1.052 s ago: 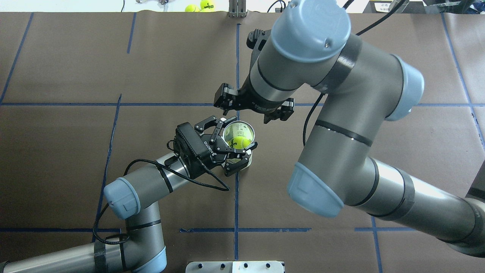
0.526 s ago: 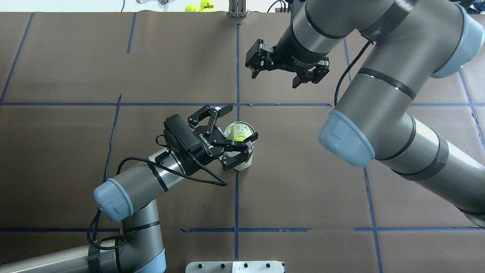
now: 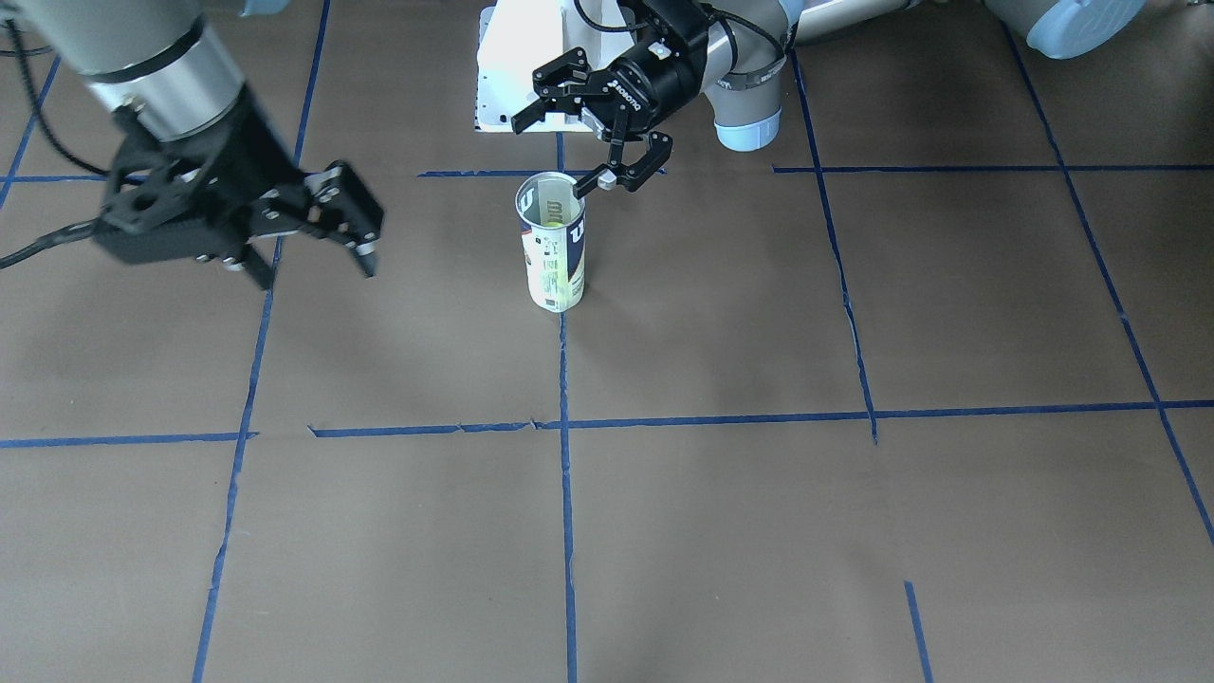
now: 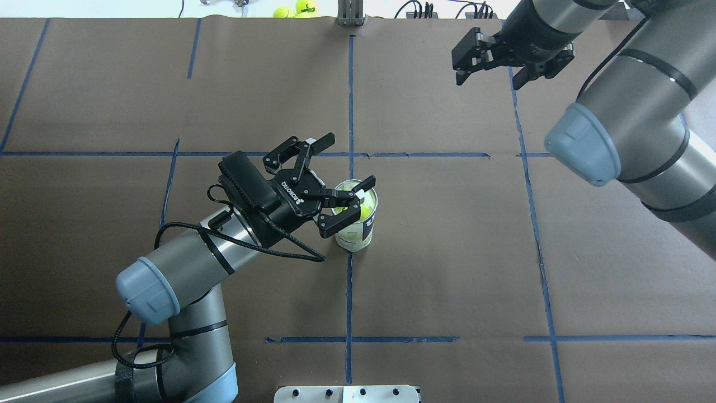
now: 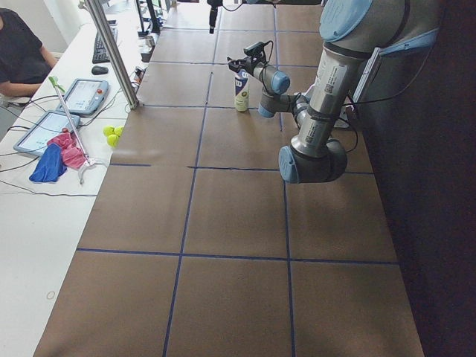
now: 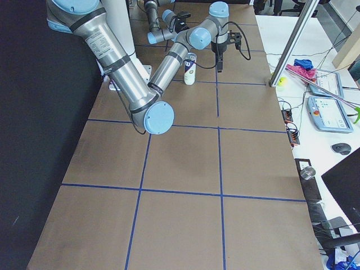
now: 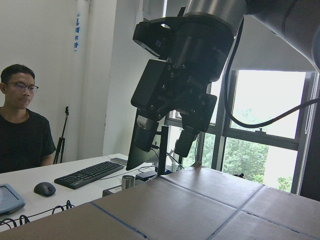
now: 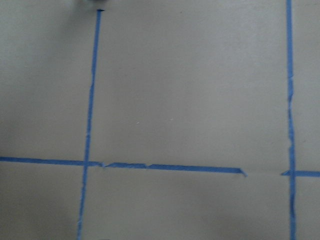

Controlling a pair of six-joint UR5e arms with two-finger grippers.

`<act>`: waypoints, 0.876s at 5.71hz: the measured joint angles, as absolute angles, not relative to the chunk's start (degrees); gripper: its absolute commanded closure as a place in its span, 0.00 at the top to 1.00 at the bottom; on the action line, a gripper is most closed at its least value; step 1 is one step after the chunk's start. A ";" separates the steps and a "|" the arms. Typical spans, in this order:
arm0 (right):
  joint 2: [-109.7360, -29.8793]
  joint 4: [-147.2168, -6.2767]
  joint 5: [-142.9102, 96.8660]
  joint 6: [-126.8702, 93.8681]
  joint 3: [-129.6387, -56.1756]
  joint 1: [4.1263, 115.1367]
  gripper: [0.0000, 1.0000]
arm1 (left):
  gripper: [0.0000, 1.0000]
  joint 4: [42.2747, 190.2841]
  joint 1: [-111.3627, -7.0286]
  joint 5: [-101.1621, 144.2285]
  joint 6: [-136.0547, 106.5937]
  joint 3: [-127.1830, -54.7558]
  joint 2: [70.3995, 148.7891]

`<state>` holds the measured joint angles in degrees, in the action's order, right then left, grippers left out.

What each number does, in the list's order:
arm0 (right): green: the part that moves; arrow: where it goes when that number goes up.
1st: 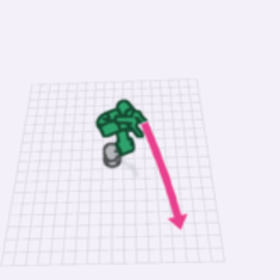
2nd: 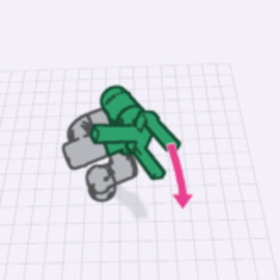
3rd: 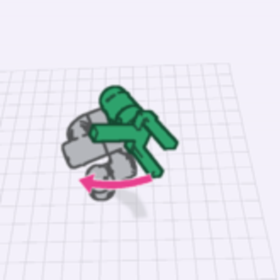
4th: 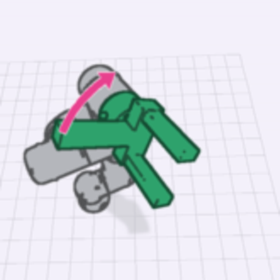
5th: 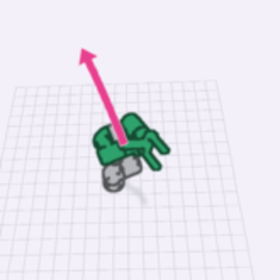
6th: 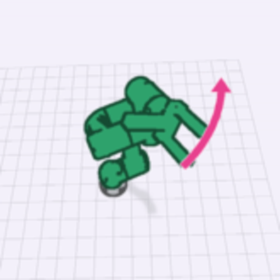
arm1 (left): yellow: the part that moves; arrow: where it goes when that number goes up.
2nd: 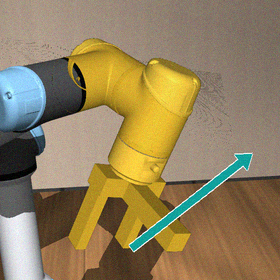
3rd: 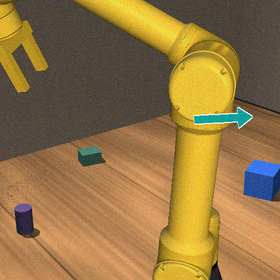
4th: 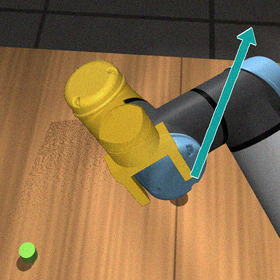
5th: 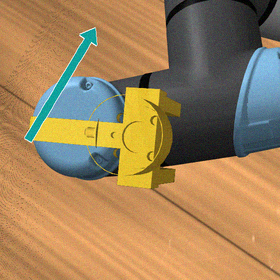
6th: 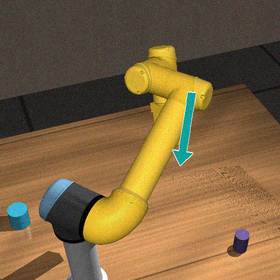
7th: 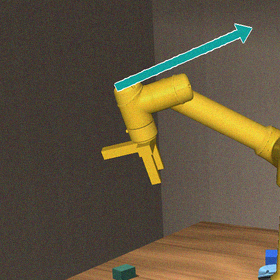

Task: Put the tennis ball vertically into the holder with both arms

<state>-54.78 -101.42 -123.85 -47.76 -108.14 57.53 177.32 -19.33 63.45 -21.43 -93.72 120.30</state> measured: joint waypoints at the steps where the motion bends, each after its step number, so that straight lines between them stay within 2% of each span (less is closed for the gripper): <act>1: -56.71 -101.36 -123.93 -41.53 -105.89 60.54 0.99 | 1.00 175.35 -20.87 60.40 -23.90 -93.76 118.76; 5: -60.96 -101.26 -129.43 -18.76 -95.67 70.87 0.99 | 1.00 162.00 -29.16 60.59 -32.58 -93.07 112.36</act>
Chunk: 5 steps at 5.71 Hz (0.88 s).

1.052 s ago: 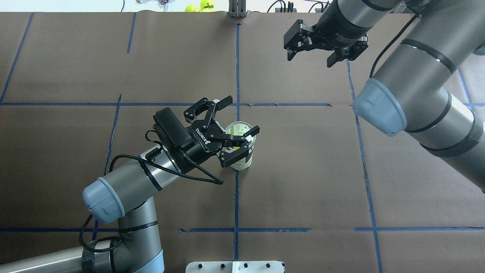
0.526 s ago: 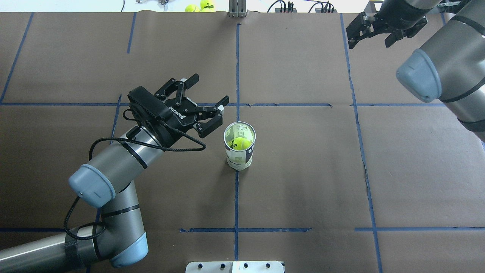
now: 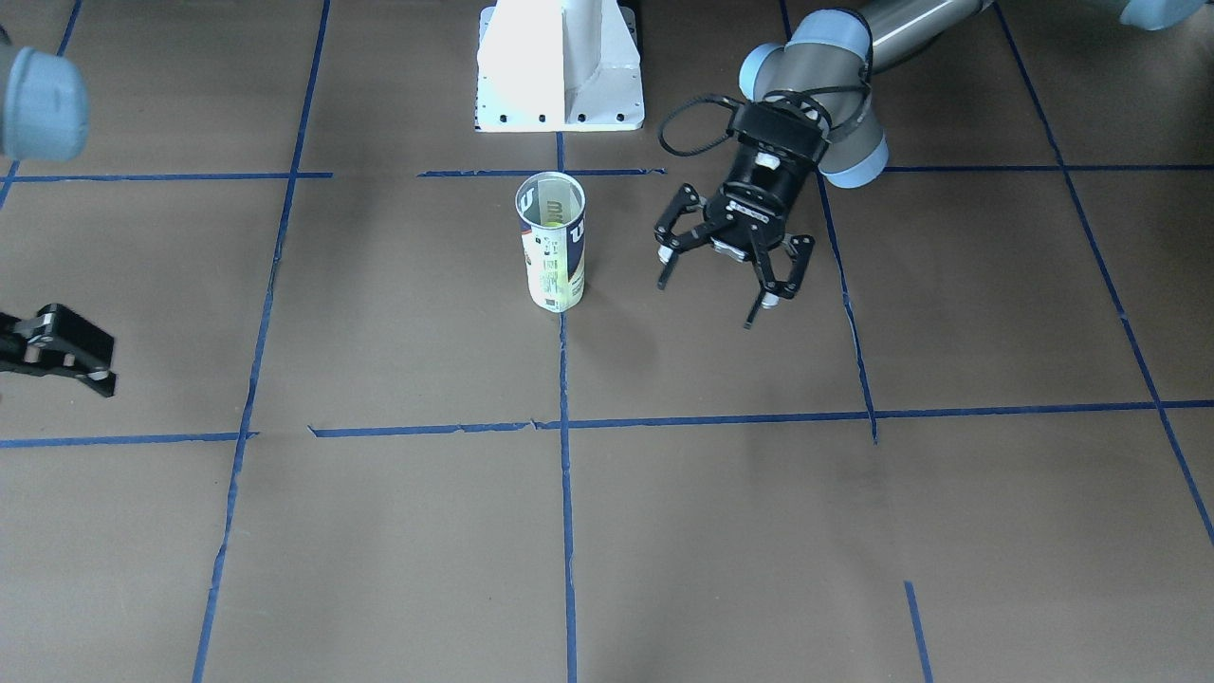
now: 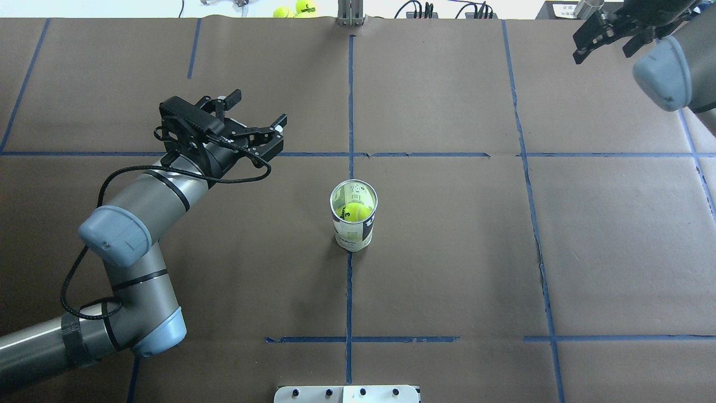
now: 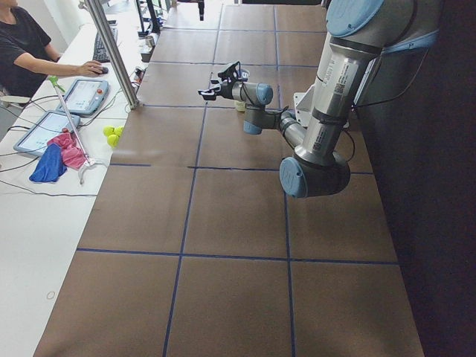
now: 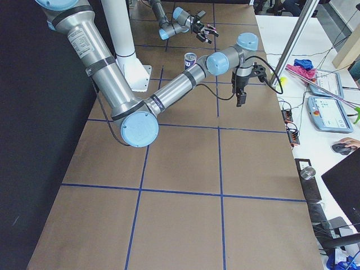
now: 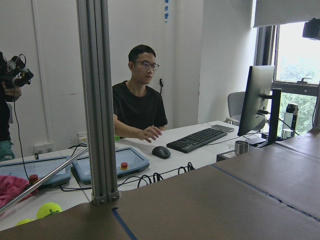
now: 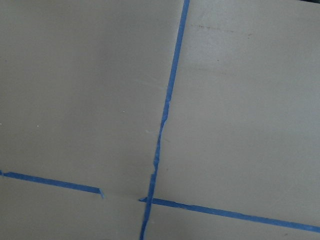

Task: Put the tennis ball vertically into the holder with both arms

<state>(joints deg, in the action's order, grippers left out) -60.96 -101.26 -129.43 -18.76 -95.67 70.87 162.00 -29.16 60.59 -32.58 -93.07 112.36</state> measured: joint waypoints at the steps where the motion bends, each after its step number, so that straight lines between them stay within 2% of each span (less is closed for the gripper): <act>1: -62.31 -101.25 -129.91 -13.15 -94.10 73.08 0.99 | 1.00 159.02 -31.37 63.40 -34.04 -93.05 110.81; 3: -64.29 -100.99 -130.62 -5.37 -91.20 76.42 0.99 | 1.00 154.75 -41.17 79.97 -36.92 -92.97 105.15; 5: -67.76 -91.49 -133.58 -1.00 -84.66 79.93 0.99 | 1.00 144.55 -56.01 104.91 -37.94 -91.24 101.15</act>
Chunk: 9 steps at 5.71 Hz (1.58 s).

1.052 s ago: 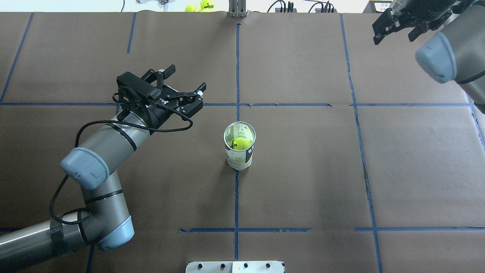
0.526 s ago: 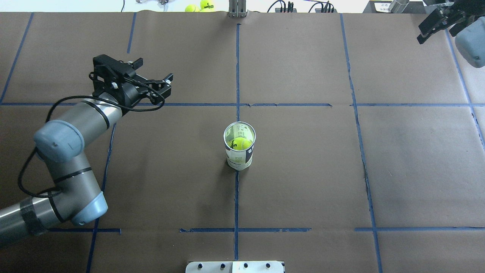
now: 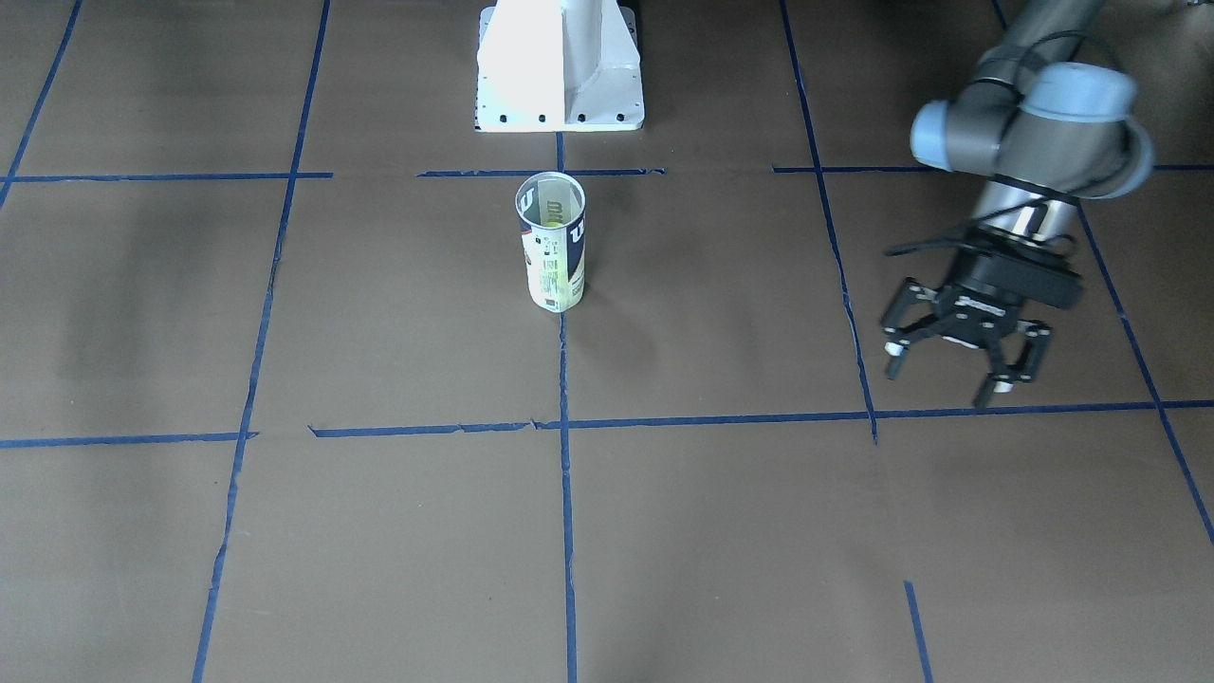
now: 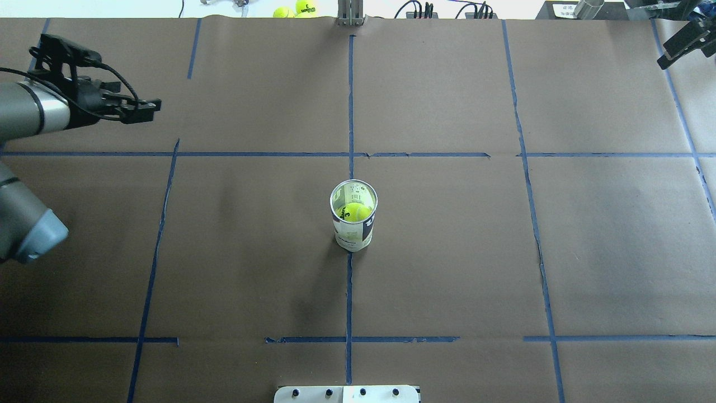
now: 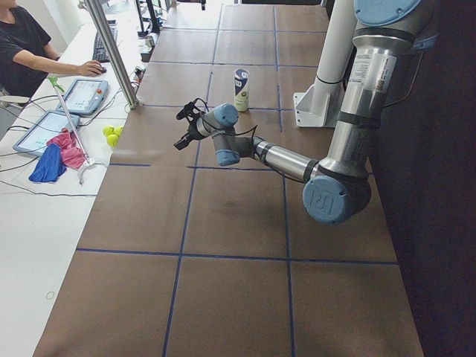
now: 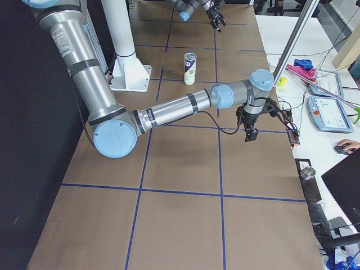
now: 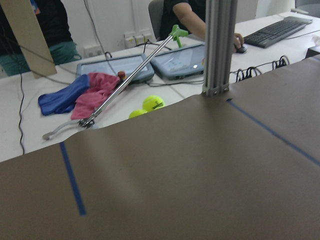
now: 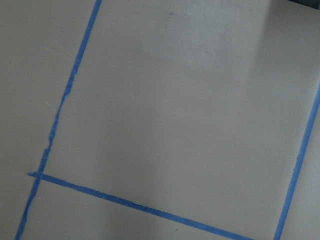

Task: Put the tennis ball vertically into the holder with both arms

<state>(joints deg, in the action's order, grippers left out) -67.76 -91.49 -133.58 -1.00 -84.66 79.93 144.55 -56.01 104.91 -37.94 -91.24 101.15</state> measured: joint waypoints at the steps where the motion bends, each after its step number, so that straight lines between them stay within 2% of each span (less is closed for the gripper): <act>1: -69.82 -84.62 -135.04 -0.52 -80.23 81.47 0.99 | 1.00 140.25 -62.93 115.00 -35.49 -88.05 100.60; 3: -71.36 -80.19 -135.74 -0.35 -75.96 84.02 1.00 | 1.00 131.85 -75.02 128.20 -19.12 -81.30 99.45; 5: -73.43 -79.80 -135.79 -0.41 -75.48 85.87 1.00 | 1.00 113.36 -84.04 132.25 -1.34 -79.81 98.87; 7: -75.89 -79.69 -135.66 0.14 -75.49 86.26 1.00 | 1.00 103.04 -88.19 135.08 2.89 -78.73 95.79; 9: -76.87 -79.84 -134.90 0.32 -75.50 86.28 1.00 | 1.00 100.53 -89.90 140.35 3.12 -78.67 92.80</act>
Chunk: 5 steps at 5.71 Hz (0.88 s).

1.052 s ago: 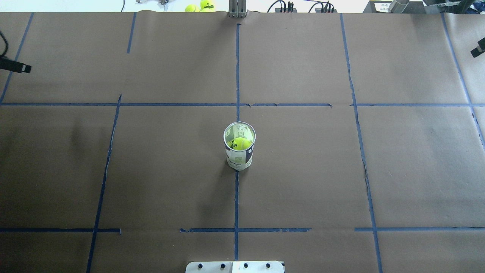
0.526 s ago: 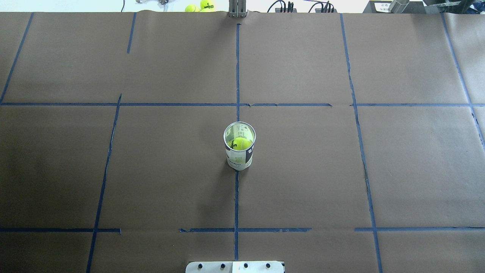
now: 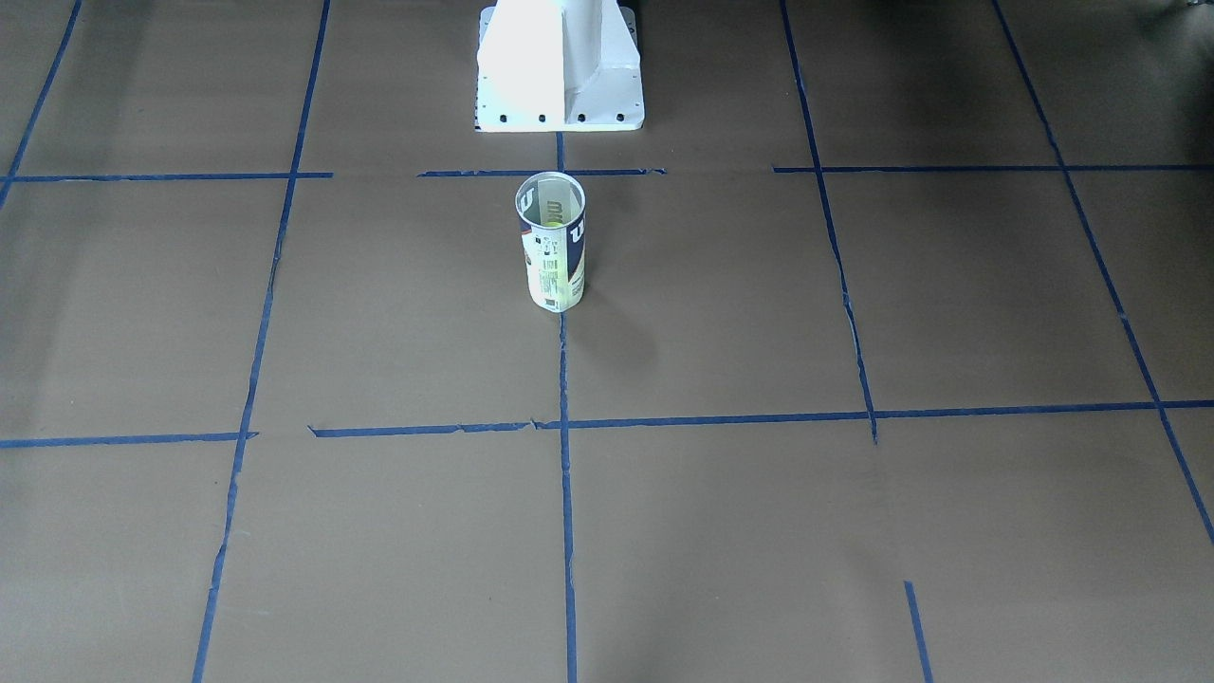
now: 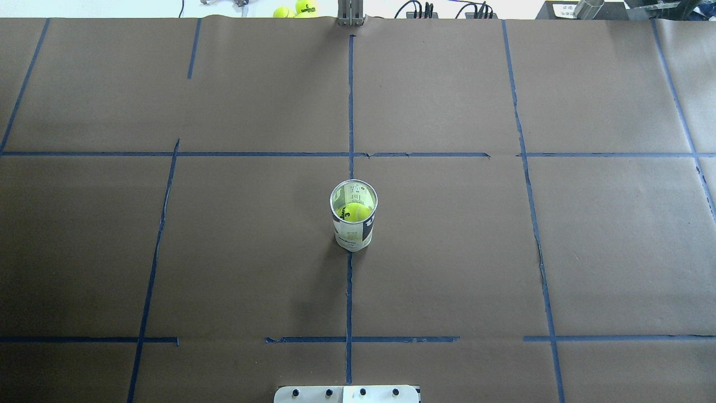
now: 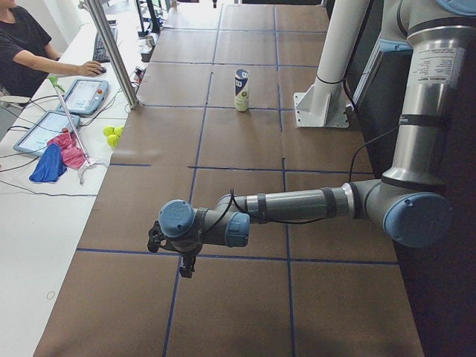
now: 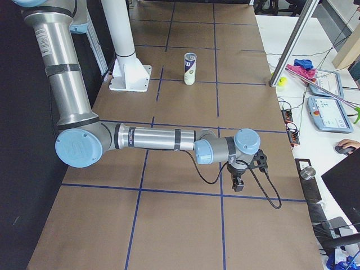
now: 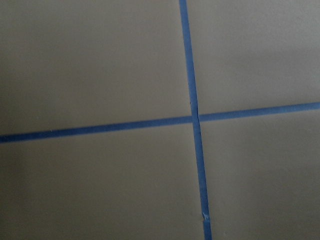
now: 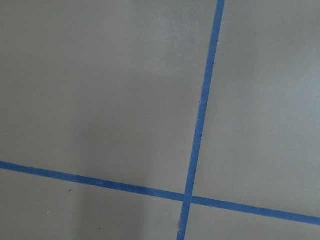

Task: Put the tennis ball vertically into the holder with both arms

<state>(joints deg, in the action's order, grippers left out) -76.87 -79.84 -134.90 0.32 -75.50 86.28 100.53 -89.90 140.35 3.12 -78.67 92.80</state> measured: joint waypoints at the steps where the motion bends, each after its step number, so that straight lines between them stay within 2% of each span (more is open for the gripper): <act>1: -76.77 -80.16 -133.89 0.34 -75.50 86.25 1.00 | 1.00 100.51 -90.07 140.13 3.07 -78.95 91.53; 5: -77.46 -85.08 -132.96 4.12 -75.41 86.31 1.00 | 1.00 100.45 -90.00 134.59 2.84 -80.07 90.20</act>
<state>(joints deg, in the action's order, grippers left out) -77.46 -85.08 -132.96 4.12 -75.41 86.31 100.45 -90.00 134.59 2.84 -80.07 90.20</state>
